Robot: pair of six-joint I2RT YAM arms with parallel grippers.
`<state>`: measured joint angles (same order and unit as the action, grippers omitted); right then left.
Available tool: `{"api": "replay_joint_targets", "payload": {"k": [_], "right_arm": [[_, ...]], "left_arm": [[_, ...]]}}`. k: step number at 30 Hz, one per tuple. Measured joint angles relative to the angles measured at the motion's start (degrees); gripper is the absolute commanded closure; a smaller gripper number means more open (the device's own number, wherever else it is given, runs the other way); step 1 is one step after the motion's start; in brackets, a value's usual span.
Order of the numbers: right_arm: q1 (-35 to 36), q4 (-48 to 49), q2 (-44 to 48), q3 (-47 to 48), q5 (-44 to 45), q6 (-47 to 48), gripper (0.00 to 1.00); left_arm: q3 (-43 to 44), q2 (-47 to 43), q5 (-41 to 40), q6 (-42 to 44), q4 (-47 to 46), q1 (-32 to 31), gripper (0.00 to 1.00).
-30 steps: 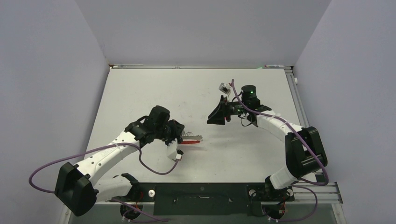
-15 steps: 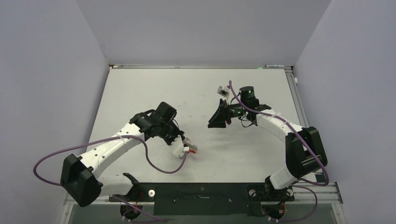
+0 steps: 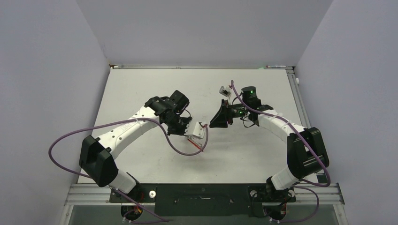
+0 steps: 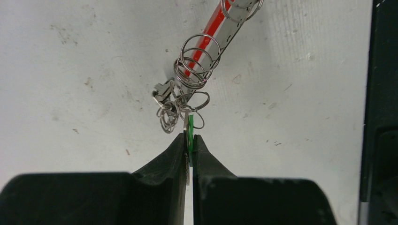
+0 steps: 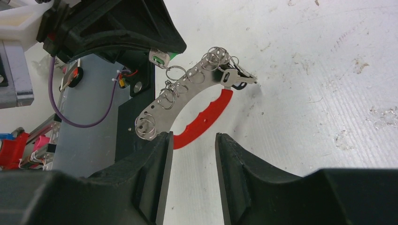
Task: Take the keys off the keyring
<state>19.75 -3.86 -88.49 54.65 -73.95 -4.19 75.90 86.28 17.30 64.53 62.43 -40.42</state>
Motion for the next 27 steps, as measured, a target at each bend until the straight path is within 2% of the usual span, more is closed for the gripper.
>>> {"api": "replay_joint_targets", "payload": {"k": [4, 10, 22, 24, 27], "right_arm": [[-1.27, -0.02, 0.0, 0.0, -0.04, -0.11, 0.64], [-2.89, -1.99, -0.02, 0.28, -0.07, 2.54, 0.65], [-2.78, -5.49, -0.13, 2.43, 0.28, 8.26, 0.65], [-2.25, -3.08, -0.11, 1.64, 0.85, 8.02, 0.65], [-0.11, 5.7, -0.11, -3.04, 3.28, 6.38, 0.65]], "left_arm": [[1.92, 2.78, 2.4, -8.57, 2.03, 0.87, 1.0], [5.25, 6.27, 8.35, -20.7, 3.91, 5.44, 1.0], [7.34, 11.37, 17.97, -39.52, 2.69, 10.12, 1.0], [7.23, 11.37, 19.65, -42.01, 1.62, 10.47, 1.0], [6.58, 11.47, 22.03, -45.07, -0.13, 11.06, 1.0]]}}
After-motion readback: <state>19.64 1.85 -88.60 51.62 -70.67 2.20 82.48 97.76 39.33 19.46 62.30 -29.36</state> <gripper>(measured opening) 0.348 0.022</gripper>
